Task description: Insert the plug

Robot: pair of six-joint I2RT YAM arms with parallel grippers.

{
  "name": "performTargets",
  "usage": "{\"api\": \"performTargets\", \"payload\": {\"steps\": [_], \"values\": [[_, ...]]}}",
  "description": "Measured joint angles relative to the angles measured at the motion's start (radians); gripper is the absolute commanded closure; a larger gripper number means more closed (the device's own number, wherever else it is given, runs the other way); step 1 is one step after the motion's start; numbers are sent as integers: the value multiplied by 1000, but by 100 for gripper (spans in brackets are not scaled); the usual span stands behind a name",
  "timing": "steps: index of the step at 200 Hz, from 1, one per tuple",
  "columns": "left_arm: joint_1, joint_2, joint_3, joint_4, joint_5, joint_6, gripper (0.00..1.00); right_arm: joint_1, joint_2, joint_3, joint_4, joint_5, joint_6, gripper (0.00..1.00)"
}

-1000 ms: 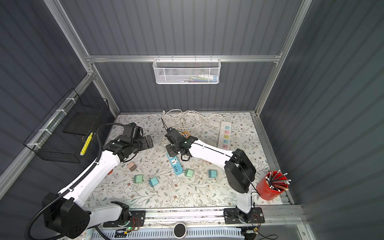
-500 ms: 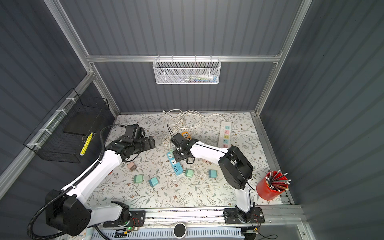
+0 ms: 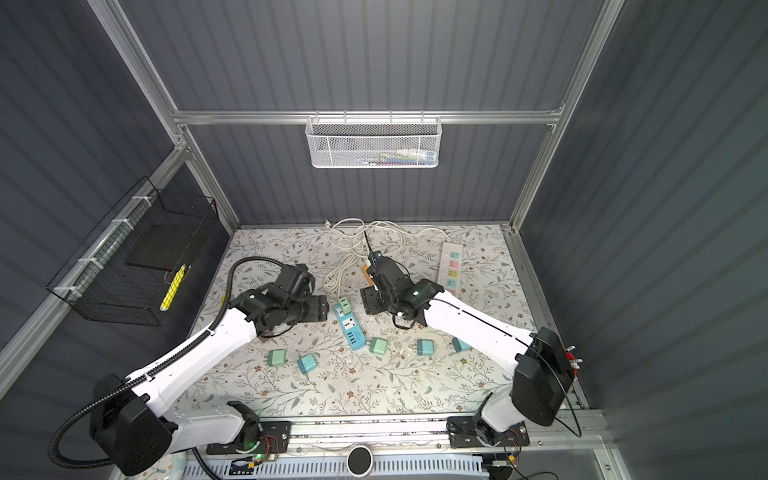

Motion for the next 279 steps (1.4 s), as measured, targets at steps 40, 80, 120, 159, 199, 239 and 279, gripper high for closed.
{"api": "performTargets", "payload": {"steps": [40,80,120,159,199,239,279], "values": [[-57,2,29,-119,-16,-30,16,-79,-127,-65,-98,-27,95,26],[-55,18,69,-248,-63,-94,13,-147,-224,-98,-184,-89,197,24],[-55,1,-76,-232,4,-138,10,-141,-377,-290,-164,-98,217,14],[-55,23,-230,-189,79,-169,7,-137,-449,-318,-158,-106,215,10],[-55,62,-229,-61,79,-174,5,-118,-463,-325,-151,-122,212,8],[-53,164,-223,-10,75,-151,4,-111,-470,-328,-148,-122,212,7],[-53,164,-229,-9,75,-170,10,-98,-497,-336,-136,-117,221,7]]}}
